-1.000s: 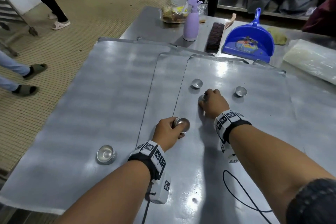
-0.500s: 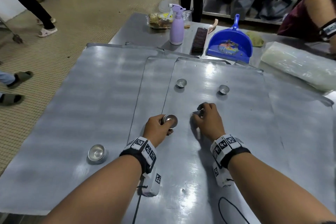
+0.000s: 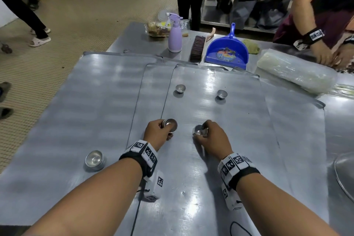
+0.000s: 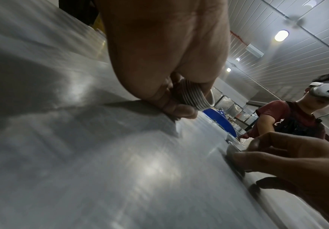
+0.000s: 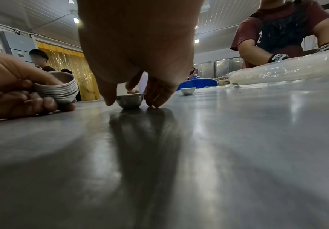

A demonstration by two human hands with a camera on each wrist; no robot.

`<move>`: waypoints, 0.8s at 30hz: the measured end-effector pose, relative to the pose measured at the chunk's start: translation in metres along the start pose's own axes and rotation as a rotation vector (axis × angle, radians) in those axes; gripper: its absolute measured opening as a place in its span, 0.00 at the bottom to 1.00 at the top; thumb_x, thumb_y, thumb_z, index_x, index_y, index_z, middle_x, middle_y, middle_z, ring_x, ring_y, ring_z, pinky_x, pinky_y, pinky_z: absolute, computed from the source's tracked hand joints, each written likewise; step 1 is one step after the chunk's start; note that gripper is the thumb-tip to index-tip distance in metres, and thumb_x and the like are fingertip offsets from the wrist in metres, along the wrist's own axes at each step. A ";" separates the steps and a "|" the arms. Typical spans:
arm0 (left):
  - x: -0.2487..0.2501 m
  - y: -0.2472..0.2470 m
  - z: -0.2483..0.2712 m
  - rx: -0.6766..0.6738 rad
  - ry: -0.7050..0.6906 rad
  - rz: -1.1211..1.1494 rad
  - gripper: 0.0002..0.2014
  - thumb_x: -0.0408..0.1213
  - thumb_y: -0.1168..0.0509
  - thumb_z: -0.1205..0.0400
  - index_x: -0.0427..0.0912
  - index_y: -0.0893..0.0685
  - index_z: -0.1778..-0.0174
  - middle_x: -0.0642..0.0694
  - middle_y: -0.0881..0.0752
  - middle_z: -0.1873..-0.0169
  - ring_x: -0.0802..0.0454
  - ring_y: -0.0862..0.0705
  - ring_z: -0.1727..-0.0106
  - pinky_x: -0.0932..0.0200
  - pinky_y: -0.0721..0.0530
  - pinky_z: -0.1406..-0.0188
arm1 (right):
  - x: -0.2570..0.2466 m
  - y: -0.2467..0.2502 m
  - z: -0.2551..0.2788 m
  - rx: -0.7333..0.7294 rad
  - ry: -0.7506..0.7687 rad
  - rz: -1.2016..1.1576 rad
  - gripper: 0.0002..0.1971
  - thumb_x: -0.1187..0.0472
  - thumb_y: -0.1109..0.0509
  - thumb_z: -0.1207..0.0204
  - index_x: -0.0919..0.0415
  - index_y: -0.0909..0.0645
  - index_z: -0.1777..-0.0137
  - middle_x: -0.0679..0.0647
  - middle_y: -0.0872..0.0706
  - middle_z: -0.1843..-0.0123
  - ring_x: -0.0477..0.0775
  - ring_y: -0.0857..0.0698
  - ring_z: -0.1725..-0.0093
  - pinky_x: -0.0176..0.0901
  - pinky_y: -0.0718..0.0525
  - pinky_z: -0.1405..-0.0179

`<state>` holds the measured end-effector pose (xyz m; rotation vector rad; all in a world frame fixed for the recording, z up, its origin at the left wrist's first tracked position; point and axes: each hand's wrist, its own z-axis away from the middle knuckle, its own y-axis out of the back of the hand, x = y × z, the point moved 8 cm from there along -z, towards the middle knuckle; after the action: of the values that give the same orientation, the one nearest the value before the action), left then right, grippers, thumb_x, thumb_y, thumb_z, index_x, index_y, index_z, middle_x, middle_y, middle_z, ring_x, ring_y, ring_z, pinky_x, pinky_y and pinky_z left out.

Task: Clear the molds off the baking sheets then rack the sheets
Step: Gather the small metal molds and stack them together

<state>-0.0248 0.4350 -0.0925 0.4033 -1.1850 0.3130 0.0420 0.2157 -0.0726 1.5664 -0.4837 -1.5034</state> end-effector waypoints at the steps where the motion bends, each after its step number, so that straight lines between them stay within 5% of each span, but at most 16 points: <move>1: 0.000 0.000 -0.001 0.005 0.009 0.004 0.02 0.32 0.28 0.20 0.40 0.11 0.58 0.37 0.10 0.67 0.47 0.12 0.71 0.55 0.15 0.68 | 0.002 0.000 0.000 -0.003 -0.007 -0.009 0.20 0.46 0.24 0.29 0.52 0.21 0.40 0.50 0.18 0.44 0.55 0.17 0.44 0.46 0.20 0.48; 4: 0.000 -0.001 -0.003 0.010 0.037 0.018 0.01 0.33 0.27 0.21 0.39 0.11 0.57 0.36 0.09 0.66 0.45 0.11 0.70 0.54 0.14 0.66 | 0.003 -0.001 -0.001 -0.052 -0.023 0.049 0.32 0.44 0.26 0.26 0.53 0.26 0.23 0.52 0.22 0.33 0.56 0.19 0.35 0.46 0.21 0.38; 8: 0.000 -0.003 -0.006 0.014 0.065 0.055 0.03 0.32 0.26 0.23 0.36 0.11 0.56 0.35 0.10 0.65 0.43 0.10 0.70 0.52 0.13 0.64 | 0.001 0.002 -0.001 -0.070 -0.020 0.059 0.26 0.45 0.26 0.25 0.53 0.21 0.29 0.52 0.22 0.37 0.57 0.17 0.39 0.44 0.21 0.44; 16: 0.010 -0.025 -0.003 -0.033 0.150 0.179 0.06 0.32 0.29 0.21 0.31 0.12 0.56 0.35 0.11 0.62 0.39 0.09 0.62 0.42 0.08 0.50 | -0.038 0.023 -0.001 0.083 0.125 -0.121 0.27 0.43 0.24 0.26 0.54 0.21 0.30 0.51 0.15 0.39 0.53 0.16 0.41 0.49 0.19 0.41; 20: 0.018 -0.036 -0.001 -0.061 0.219 0.305 0.08 0.32 0.34 0.20 0.32 0.13 0.58 0.33 0.13 0.58 0.39 0.11 0.53 0.48 0.08 0.58 | -0.054 0.023 -0.002 0.094 0.168 -0.194 0.29 0.42 0.23 0.26 0.52 0.22 0.28 0.46 0.13 0.37 0.46 0.15 0.41 0.44 0.17 0.40; 24: 0.020 -0.054 -0.002 -0.102 0.255 0.413 0.13 0.40 0.37 0.17 0.35 0.14 0.60 0.34 0.13 0.62 0.40 0.12 0.57 0.49 0.12 0.63 | -0.058 0.017 -0.005 0.069 0.160 -0.194 0.29 0.43 0.24 0.26 0.49 0.23 0.27 0.47 0.11 0.40 0.49 0.14 0.44 0.43 0.17 0.45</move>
<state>0.0075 0.3890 -0.0819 0.0227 -1.0215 0.6392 0.0404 0.2537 -0.0251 1.8143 -0.3023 -1.5017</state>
